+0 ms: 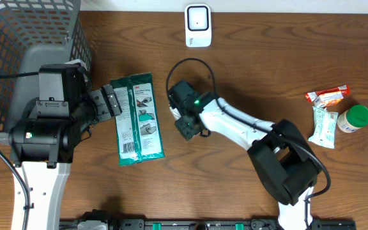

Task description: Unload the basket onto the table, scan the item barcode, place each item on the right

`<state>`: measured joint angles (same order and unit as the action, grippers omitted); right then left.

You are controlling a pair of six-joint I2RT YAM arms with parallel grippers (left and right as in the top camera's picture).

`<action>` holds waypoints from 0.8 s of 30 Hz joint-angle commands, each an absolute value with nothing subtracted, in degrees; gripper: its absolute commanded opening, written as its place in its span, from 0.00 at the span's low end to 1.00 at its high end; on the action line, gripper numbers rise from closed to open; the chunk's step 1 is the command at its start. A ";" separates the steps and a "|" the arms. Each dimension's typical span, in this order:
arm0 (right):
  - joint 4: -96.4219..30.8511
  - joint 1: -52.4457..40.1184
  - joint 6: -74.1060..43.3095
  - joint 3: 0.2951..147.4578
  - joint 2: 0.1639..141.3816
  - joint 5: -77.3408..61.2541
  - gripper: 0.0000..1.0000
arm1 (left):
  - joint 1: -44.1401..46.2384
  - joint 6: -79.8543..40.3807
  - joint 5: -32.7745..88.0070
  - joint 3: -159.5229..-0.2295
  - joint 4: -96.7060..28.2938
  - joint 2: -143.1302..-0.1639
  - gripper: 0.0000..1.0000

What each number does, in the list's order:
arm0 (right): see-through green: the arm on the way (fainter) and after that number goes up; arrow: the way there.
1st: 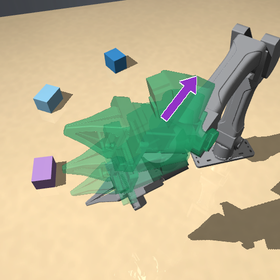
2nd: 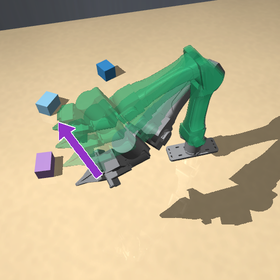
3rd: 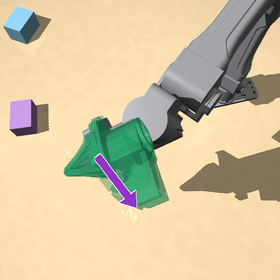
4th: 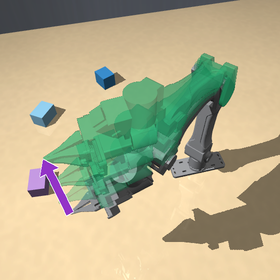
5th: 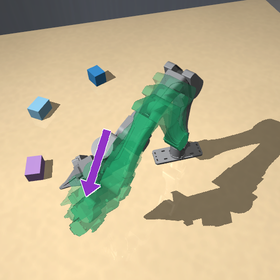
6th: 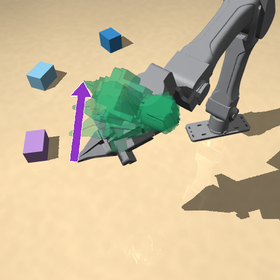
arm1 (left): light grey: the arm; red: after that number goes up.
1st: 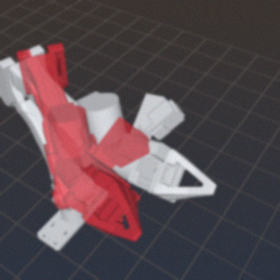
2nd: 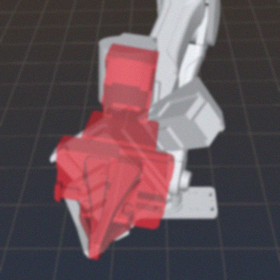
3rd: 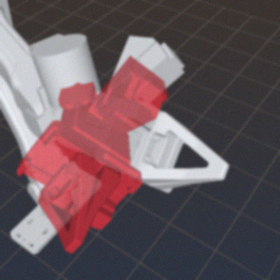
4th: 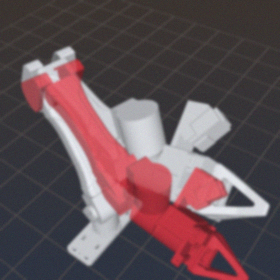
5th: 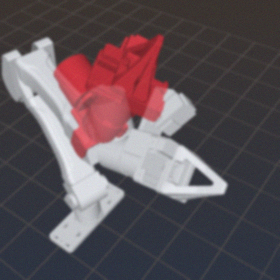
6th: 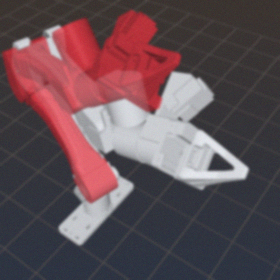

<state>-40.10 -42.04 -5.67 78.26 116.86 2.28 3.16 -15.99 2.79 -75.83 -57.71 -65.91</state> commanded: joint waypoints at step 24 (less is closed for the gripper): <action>-42.76 -38.09 -12.84 84.58 117.40 -0.32 0.65 | 3.09 -14.85 2.31 -76.36 -57.82 -65.91 0.90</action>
